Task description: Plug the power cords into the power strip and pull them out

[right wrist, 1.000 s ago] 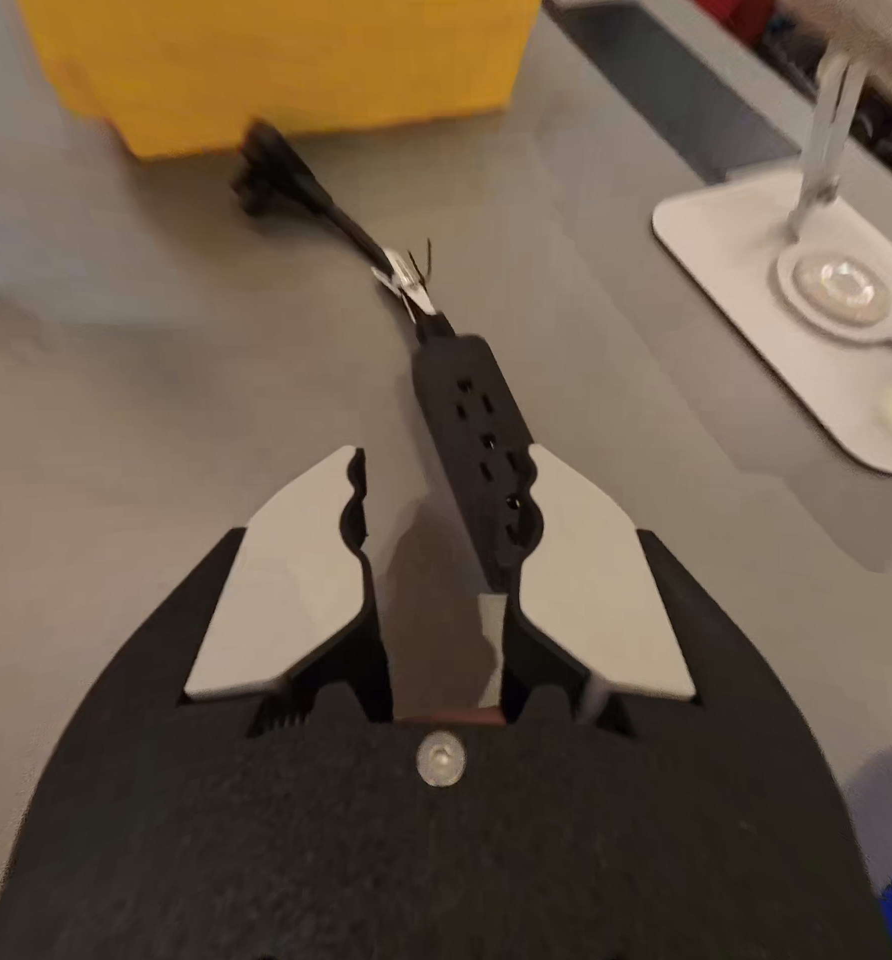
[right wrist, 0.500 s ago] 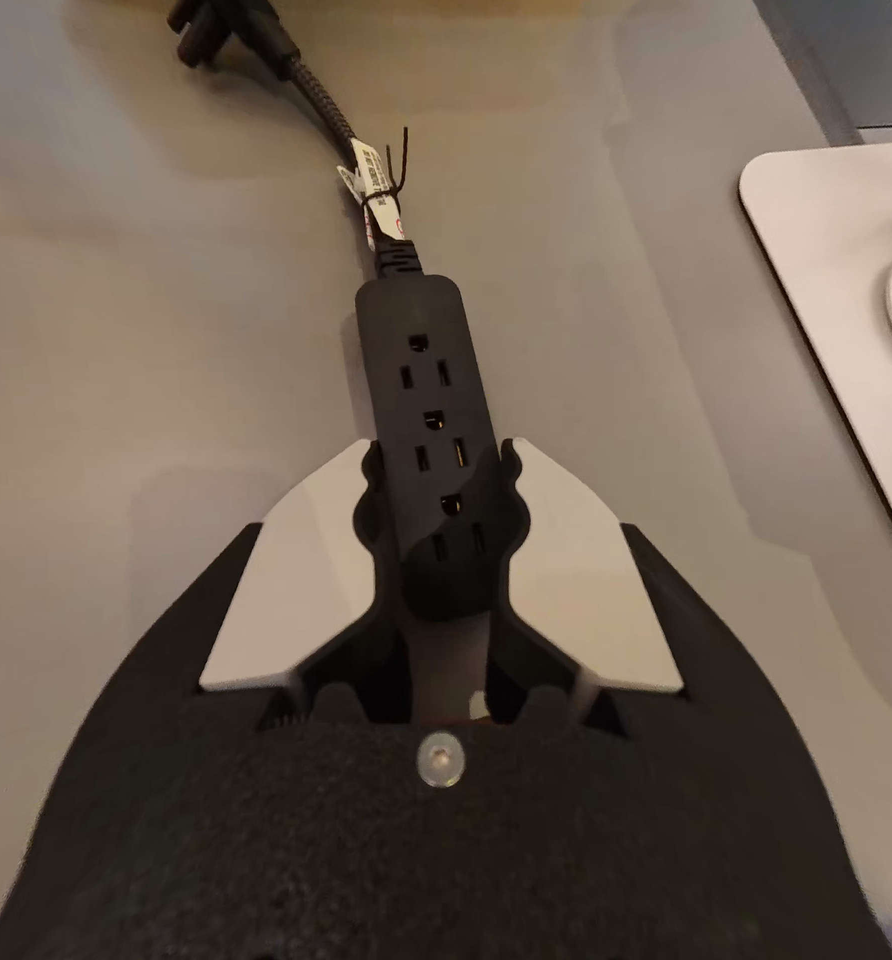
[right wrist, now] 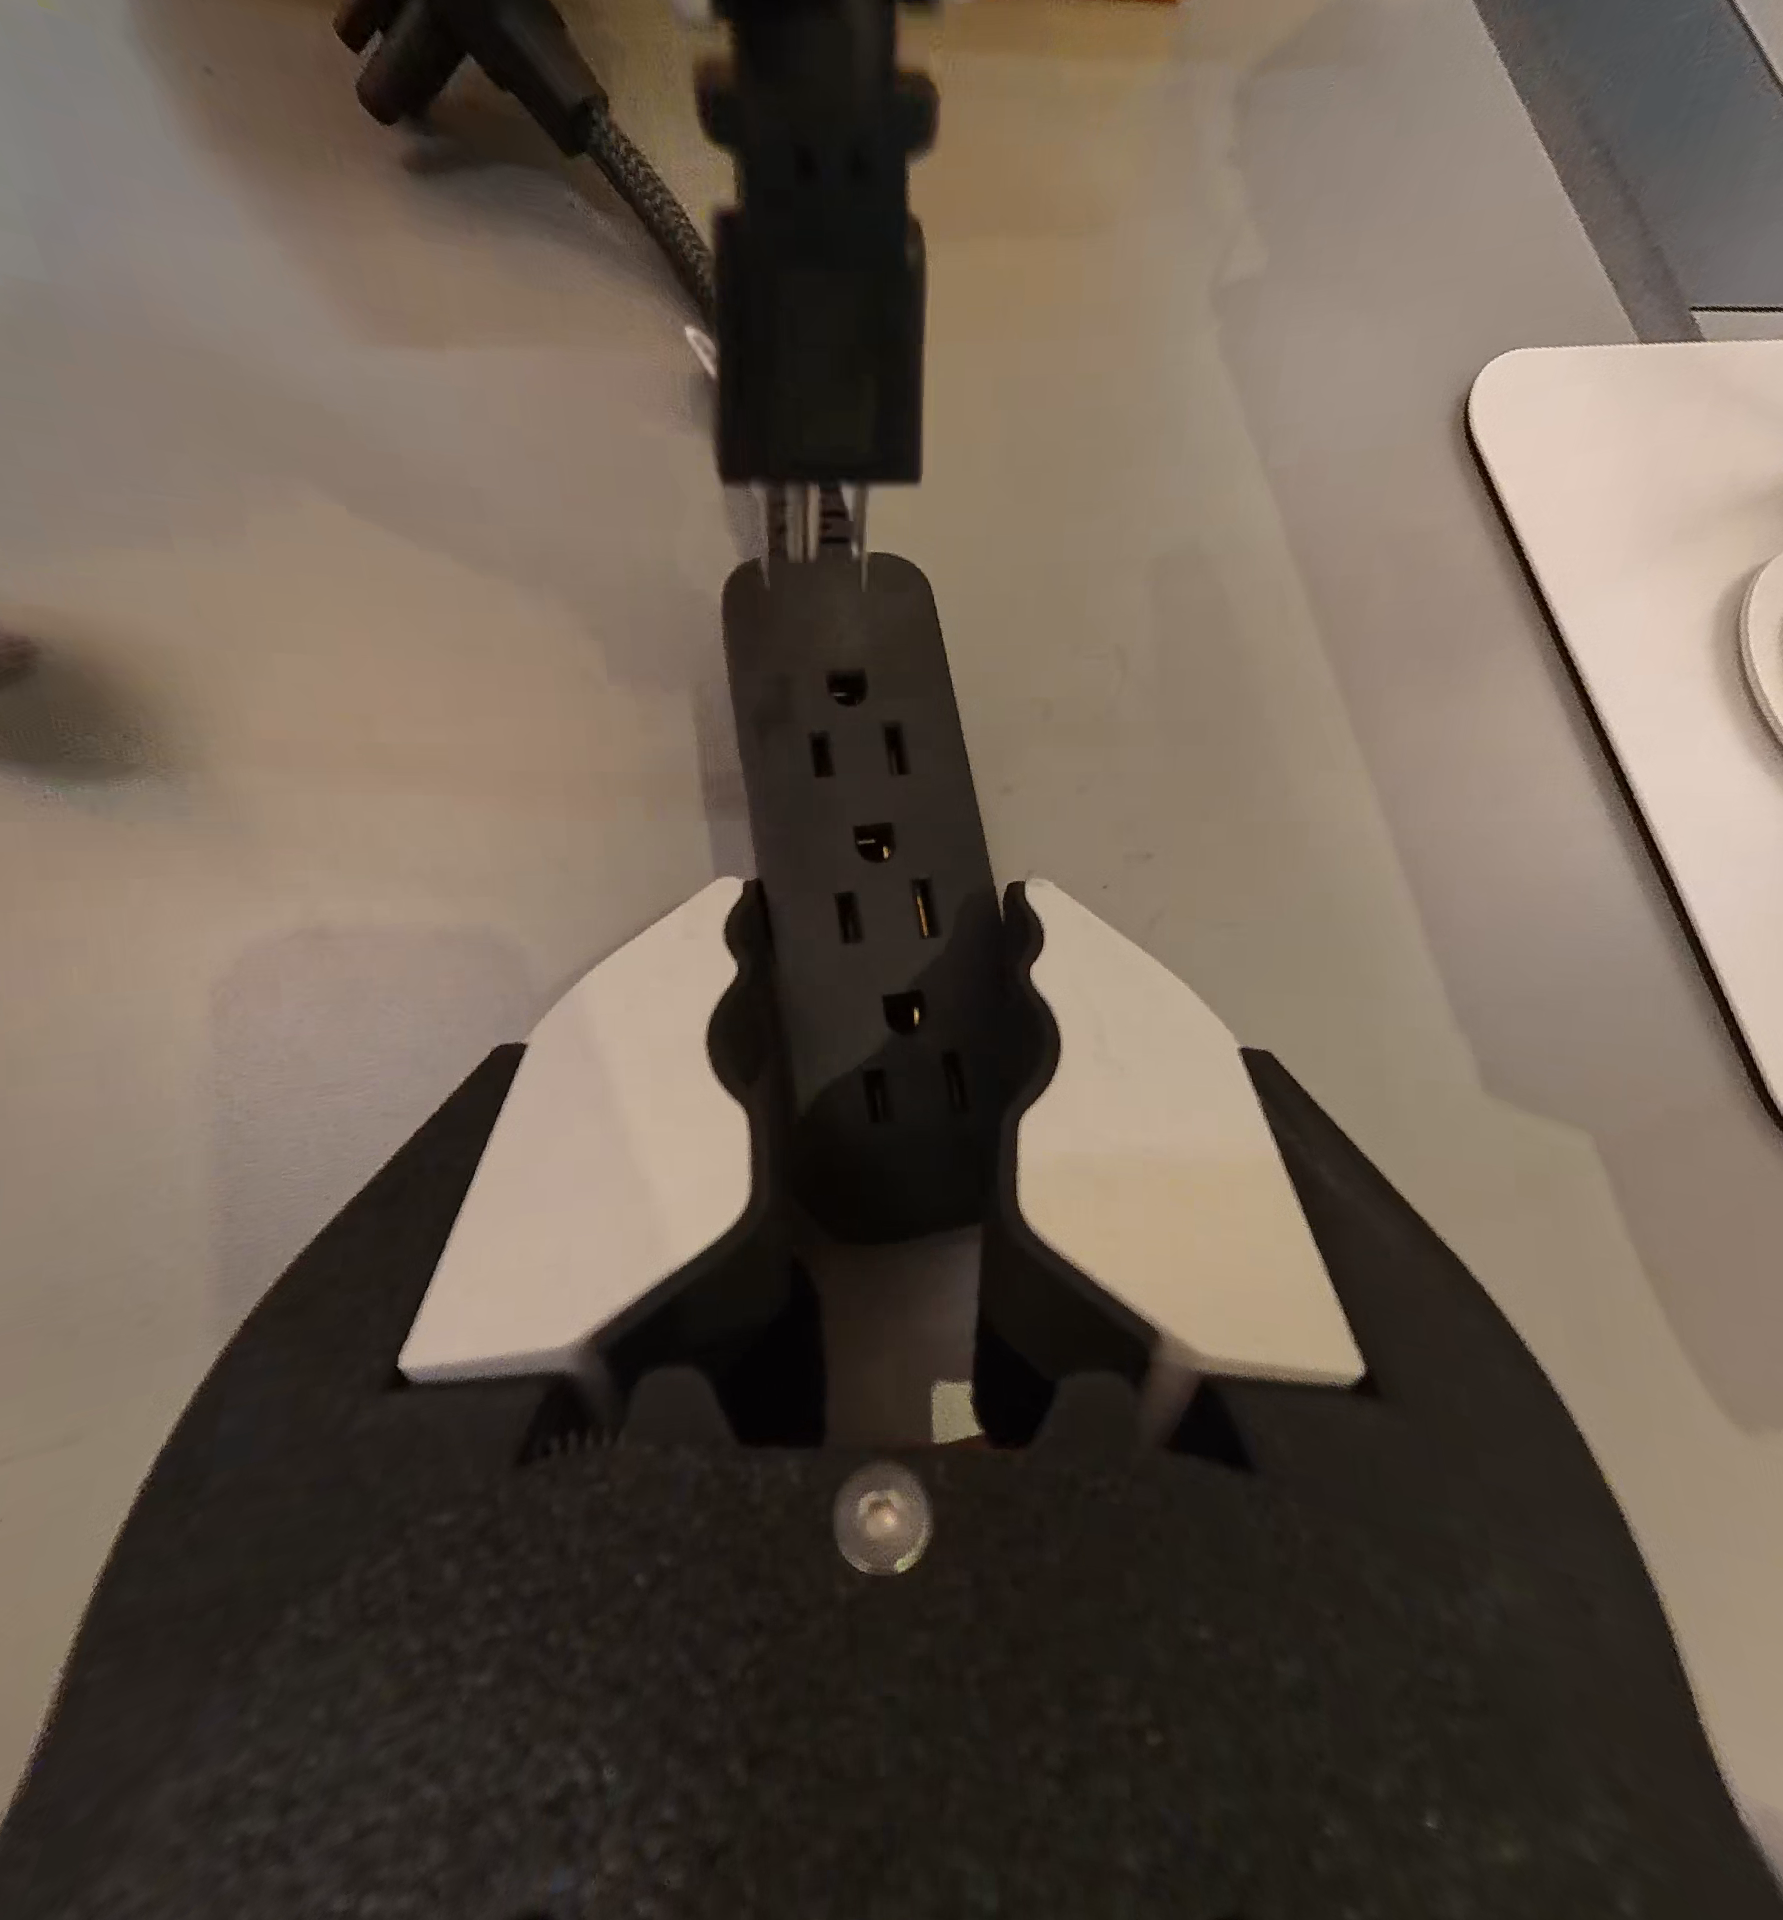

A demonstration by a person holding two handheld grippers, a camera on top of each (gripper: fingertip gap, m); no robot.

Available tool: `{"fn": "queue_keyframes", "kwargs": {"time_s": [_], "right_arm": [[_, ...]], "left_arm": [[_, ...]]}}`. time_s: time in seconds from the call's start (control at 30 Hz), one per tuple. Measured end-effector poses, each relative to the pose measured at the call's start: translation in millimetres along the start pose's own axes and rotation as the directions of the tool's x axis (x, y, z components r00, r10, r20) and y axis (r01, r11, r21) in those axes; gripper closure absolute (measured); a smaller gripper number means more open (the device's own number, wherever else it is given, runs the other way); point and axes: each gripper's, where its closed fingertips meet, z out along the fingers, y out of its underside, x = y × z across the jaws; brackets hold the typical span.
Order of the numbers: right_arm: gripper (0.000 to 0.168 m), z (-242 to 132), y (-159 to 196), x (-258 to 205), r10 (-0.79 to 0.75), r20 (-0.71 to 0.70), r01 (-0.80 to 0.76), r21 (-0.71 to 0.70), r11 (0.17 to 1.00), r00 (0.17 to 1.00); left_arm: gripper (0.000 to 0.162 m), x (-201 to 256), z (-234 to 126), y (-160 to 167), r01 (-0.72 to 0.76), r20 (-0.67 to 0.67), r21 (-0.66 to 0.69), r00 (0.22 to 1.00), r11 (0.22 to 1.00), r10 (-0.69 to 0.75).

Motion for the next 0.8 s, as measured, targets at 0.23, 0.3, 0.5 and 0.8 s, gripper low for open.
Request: {"fn": "queue_keyframes", "kwargs": {"time_s": [0.23,0.3,0.5,0.8], "right_arm": [[0.123,-0.2,0.0,-0.1,0.001,-0.001,-0.001,0.0,1.0,1.0],[0.123,-0.2,-0.1,-0.1,0.002,-0.001,-0.002,0.0,1.0,1.0],[0.123,-0.3,0.0,-0.1,0.001,-0.002,-0.001,0.0,1.0,1.0],[0.123,-0.3,0.1,-0.1,0.001,-0.004,-0.001,-0.001,1.0,1.0]], "left_arm": [[0.148,-1.9,17.5,-9.7,-0.018,-0.022,-0.032,1.0,0.999,0.017],[0.148,-2.5,18.8,-12.2,-0.019,-0.023,-0.041,1.0,0.999,0.018],[0.148,-4.2,21.5,-13.2,-0.052,-0.023,-0.101,0.998,0.993,0.05],[0.148,-4.8,31.6,-16.1,-0.075,-0.042,-0.145,0.997,0.987,0.07]]}}
